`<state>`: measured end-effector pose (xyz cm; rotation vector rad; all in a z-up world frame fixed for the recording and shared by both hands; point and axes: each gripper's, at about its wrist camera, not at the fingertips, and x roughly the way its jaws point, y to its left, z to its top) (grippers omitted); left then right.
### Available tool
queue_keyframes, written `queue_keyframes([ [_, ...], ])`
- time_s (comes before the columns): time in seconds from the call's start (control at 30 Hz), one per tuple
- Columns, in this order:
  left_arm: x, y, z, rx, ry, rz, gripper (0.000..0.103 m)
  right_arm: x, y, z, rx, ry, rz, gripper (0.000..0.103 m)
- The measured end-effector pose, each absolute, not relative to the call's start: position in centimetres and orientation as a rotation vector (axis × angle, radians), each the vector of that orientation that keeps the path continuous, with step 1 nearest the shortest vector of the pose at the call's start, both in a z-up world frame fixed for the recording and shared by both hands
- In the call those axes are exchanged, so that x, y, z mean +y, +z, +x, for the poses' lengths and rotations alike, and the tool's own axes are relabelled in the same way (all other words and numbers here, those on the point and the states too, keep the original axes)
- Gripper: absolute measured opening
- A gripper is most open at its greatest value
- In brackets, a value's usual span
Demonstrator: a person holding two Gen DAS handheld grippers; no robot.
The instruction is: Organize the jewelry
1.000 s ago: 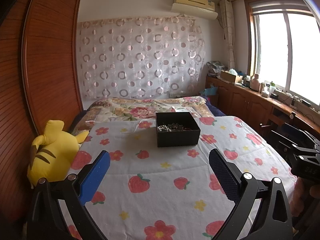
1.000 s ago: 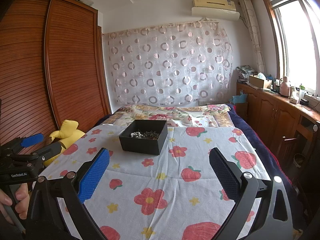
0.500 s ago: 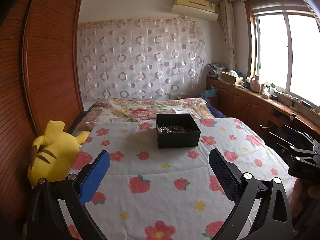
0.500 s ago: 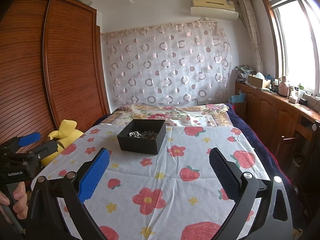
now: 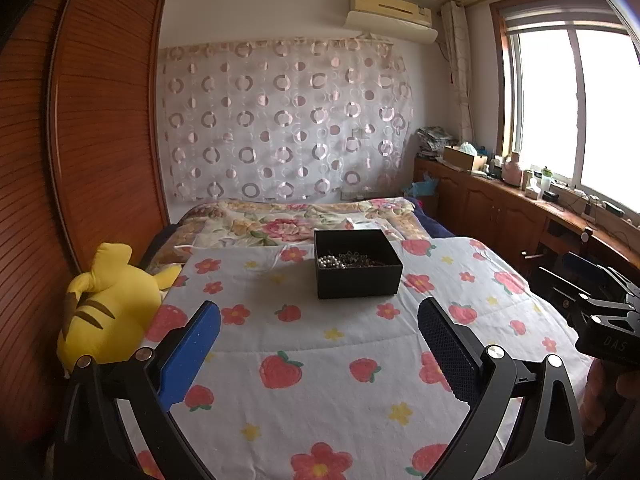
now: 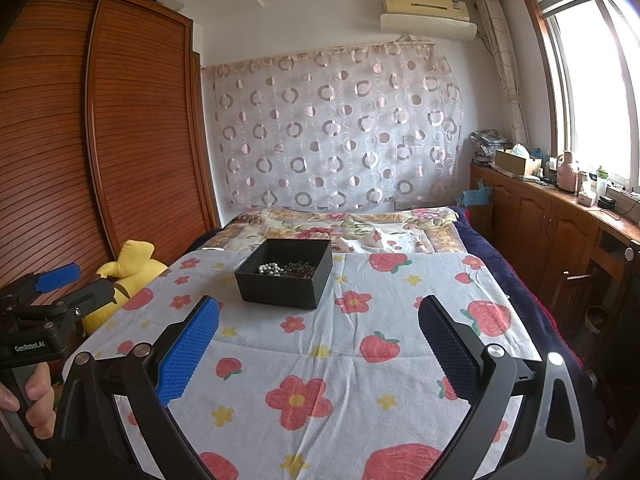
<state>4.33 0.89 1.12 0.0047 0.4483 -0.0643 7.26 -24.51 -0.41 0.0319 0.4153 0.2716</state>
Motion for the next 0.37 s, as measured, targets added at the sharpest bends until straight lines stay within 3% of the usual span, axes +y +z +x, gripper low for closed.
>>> queue_keyframes([
  [0.37, 0.84, 0.96, 4.24, 0.446, -0.061, 0.007, 0.095, -24.44, -0.47, 7.20, 0.414, 0.271, 0.031, 0.101],
])
